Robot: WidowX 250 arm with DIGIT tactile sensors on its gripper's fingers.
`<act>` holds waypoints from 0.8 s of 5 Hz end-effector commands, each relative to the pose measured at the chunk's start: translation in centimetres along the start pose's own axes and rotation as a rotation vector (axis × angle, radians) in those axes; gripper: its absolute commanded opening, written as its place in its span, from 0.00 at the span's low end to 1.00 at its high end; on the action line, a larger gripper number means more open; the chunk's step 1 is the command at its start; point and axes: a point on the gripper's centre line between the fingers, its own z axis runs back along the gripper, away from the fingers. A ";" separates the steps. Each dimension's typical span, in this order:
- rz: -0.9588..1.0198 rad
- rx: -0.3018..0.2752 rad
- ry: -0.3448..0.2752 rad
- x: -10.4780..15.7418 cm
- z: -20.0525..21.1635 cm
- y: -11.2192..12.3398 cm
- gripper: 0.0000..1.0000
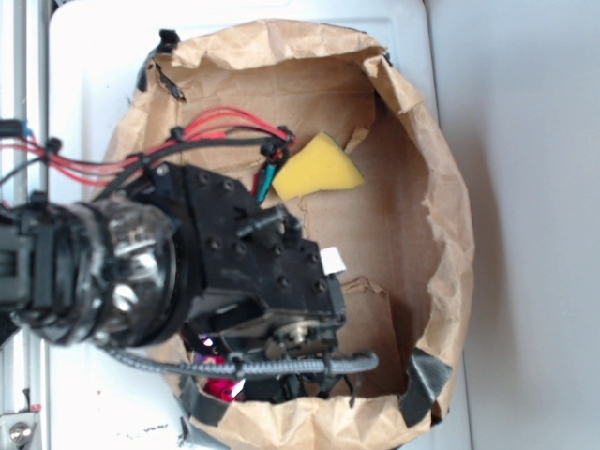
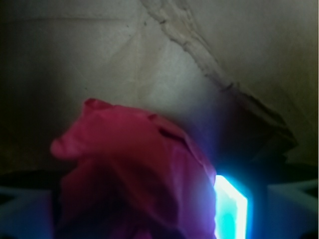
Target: Grab the red paper.
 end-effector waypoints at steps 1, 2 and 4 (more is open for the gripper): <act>0.060 -0.053 -0.200 2.8 5.6 0.2 0.00; 0.077 -0.077 -0.262 3.9 8.0 0.5 0.00; 0.108 -0.034 -0.399 4.1 12.3 1.8 0.00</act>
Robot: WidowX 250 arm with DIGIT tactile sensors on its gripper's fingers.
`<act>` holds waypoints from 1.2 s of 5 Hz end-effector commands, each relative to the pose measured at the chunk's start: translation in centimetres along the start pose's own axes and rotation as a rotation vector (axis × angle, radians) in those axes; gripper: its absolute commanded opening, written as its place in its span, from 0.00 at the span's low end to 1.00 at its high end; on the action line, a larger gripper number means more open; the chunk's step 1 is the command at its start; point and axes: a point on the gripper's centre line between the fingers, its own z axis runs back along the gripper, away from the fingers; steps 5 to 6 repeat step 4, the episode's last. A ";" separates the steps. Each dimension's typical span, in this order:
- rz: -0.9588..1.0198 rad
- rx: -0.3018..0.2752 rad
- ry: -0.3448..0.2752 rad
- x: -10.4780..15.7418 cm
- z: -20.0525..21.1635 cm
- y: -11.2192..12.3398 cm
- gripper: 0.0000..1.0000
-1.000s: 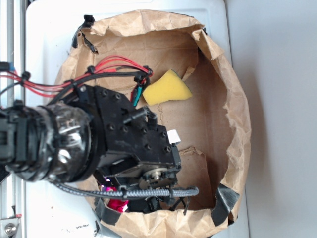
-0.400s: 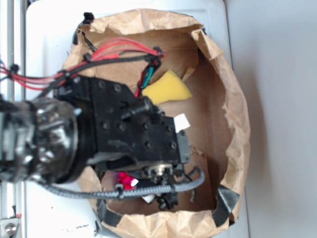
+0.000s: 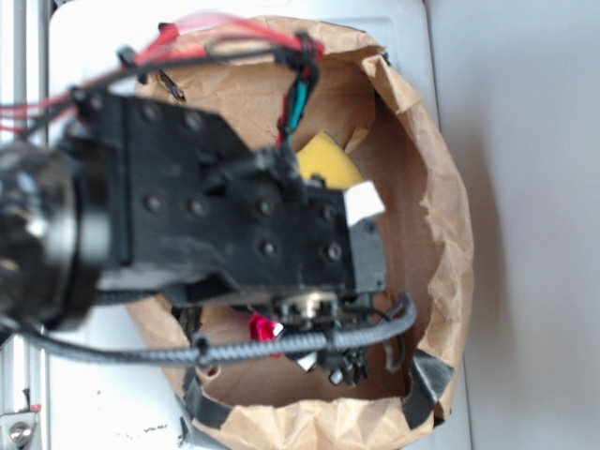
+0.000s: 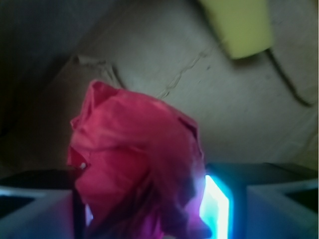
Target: Grab the red paper.
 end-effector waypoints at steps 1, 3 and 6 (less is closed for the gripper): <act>0.067 0.025 -0.233 2.5 6.8 1.8 0.00; 0.048 0.011 -0.225 3.8 9.5 3.1 0.00; 0.026 -0.016 -0.233 3.3 9.7 3.2 0.00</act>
